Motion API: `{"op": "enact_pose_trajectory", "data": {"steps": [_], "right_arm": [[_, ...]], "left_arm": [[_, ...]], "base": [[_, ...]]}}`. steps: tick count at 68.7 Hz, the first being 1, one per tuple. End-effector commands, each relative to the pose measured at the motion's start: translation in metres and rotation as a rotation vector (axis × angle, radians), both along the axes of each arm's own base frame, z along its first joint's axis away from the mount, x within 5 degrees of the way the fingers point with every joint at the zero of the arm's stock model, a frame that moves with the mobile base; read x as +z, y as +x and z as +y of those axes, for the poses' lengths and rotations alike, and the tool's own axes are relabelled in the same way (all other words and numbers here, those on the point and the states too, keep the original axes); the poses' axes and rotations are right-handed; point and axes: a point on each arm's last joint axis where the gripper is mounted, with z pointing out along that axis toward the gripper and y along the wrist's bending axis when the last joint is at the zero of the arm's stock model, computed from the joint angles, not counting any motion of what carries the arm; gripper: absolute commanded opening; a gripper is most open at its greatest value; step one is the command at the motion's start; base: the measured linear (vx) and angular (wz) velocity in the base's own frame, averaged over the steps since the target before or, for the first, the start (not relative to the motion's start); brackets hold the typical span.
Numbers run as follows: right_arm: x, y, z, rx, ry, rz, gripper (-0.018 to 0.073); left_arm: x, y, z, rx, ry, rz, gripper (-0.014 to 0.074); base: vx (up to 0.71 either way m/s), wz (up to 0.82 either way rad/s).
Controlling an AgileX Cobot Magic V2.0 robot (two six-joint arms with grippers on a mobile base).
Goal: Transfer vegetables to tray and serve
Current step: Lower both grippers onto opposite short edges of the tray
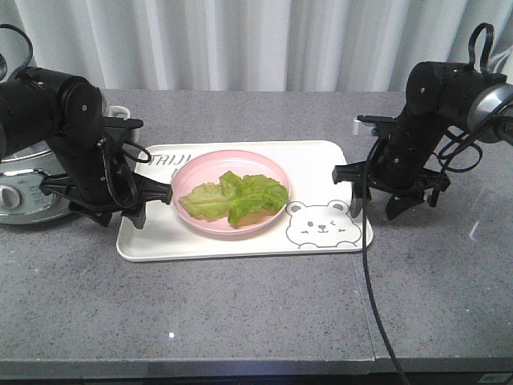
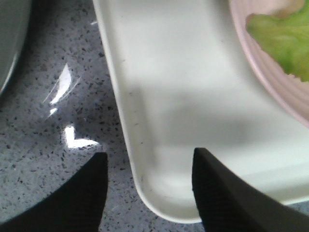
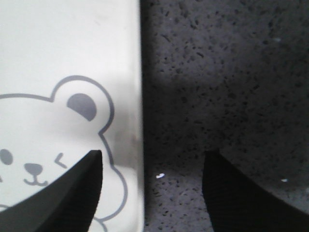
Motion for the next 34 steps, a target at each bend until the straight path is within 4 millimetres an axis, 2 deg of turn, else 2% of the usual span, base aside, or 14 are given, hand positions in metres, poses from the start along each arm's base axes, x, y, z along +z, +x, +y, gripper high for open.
{"op": "enact_pose_trajectory", "data": {"steps": [1,34], "right_arm": [[0.0254,-0.0079,0.0007,0.005,0.033,-0.011,0.0435],[0.0255,-0.0081,0.0036,-0.001,0.066,-0.006,0.0435]], "left_arm": [[0.0227,-0.0018,0.0001,0.002,-0.030,-0.077,0.0375],[0.0167,-0.0031,0.0035,-0.005,0.013,-0.051,0.0375]], "base": [[0.00,0.00],[0.00,0.00]]}}
